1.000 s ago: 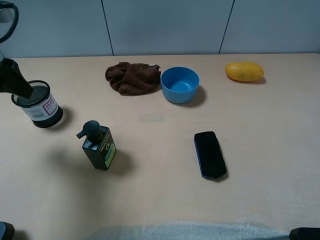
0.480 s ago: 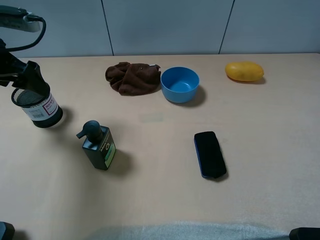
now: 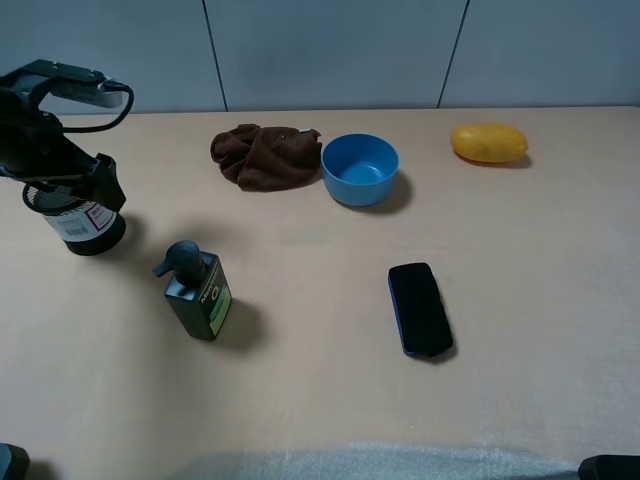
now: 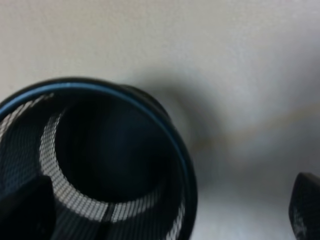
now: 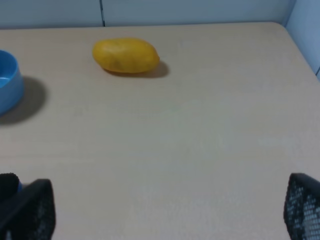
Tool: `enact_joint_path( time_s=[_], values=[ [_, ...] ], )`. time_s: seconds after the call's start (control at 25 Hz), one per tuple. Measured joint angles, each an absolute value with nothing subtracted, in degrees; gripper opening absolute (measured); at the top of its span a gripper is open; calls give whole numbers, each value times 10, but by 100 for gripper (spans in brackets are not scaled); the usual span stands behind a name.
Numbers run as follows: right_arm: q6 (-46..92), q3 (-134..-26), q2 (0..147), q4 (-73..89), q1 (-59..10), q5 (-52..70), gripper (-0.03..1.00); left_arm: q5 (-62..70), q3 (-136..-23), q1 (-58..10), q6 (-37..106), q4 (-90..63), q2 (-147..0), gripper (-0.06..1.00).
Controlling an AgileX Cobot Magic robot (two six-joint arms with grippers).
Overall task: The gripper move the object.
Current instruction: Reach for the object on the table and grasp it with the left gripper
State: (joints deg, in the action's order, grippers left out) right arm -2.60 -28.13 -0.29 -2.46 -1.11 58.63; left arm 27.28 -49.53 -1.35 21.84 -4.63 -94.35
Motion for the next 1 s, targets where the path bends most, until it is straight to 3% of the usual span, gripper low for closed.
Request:
enact_joint_path(
  time_s=[0.6,0.8,1.0],
  values=[
    [-26,-281,-3,-25,-11,586,69,195,-495,-29,219,-47,-1019,90],
    [-26,-281,-3,-25,-11,586,69,190,-495,-29,219,-47,-1033,81],
    [-26,-281,-3,-25,-11,586,69,190,-495,-29,219,-47,-1036,63]
  ],
)
